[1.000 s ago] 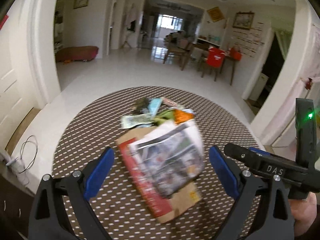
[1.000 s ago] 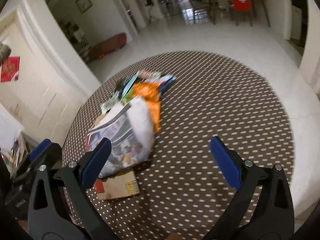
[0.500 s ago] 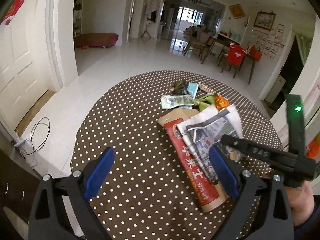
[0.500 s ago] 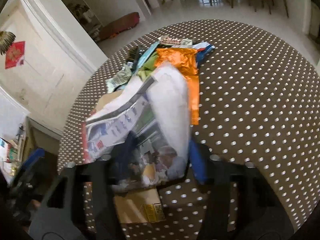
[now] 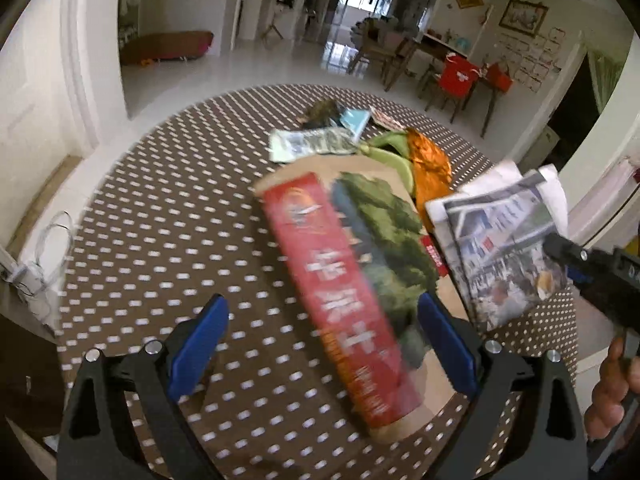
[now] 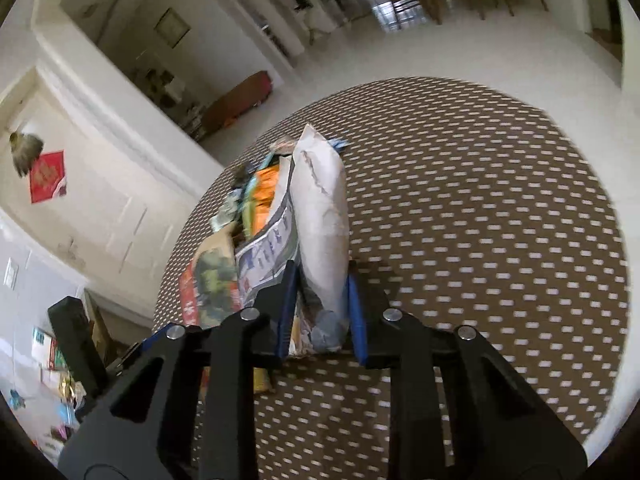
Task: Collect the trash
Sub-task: 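Grasp the red cardboard box with the left tool while the right tool grasps the white paper bag, then carry both items over the blue bin and open both tools, then move both tools back over the remaining trash on the table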
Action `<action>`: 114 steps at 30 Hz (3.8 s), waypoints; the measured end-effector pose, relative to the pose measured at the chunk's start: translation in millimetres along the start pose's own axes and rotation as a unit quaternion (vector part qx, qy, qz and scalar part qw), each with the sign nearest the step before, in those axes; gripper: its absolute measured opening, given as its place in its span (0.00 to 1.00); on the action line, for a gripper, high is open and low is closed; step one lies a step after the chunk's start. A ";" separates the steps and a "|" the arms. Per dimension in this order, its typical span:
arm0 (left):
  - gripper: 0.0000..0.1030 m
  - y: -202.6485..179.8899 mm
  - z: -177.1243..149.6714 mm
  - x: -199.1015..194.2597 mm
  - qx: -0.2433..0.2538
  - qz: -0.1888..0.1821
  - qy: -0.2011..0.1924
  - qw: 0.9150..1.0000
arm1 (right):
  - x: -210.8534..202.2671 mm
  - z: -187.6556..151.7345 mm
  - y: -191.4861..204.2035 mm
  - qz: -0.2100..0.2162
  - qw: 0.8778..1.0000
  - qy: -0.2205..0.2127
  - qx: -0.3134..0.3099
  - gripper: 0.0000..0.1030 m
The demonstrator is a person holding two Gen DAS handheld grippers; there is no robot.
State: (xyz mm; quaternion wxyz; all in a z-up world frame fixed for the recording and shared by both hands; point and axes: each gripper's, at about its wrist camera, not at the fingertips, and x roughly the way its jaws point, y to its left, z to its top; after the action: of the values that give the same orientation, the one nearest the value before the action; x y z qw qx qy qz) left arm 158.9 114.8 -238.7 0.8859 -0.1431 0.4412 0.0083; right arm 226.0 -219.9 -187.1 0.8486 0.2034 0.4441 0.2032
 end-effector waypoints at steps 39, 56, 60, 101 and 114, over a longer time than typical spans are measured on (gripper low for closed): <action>0.07 -249.5 36.6 -41.9 0.210 -0.139 -0.118 0.961 | -193.7 19.8 -141.1 -0.108 0.977 -0.172 0.064 0.21; 0.07 -404.8 21.7 39.8 0.273 -0.208 -0.048 0.938 | -209.4 16.0 -296.7 -0.265 0.944 -0.140 0.141 0.21; 0.07 -425.9 12.8 73.1 0.280 -0.206 -0.015 0.938 | -185.7 6.8 -333.4 -0.263 0.943 -0.113 0.167 0.24; 0.87 -466.6 -20.2 144.8 0.297 -0.174 0.076 0.936 | -223.1 -11.2 -342.5 -0.236 0.926 -0.166 0.244 0.94; 0.88 -400.9 10.5 48.3 0.273 -0.178 -0.010 0.945 | -226.0 6.1 -247.4 -0.240 0.937 -0.178 0.181 0.94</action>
State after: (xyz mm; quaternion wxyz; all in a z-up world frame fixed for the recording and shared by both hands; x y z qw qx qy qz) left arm 253.1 -272.2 -171.8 0.8822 0.0280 0.3854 -0.2689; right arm 153.5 -546.2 -162.3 0.8861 0.2740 0.3505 -0.1299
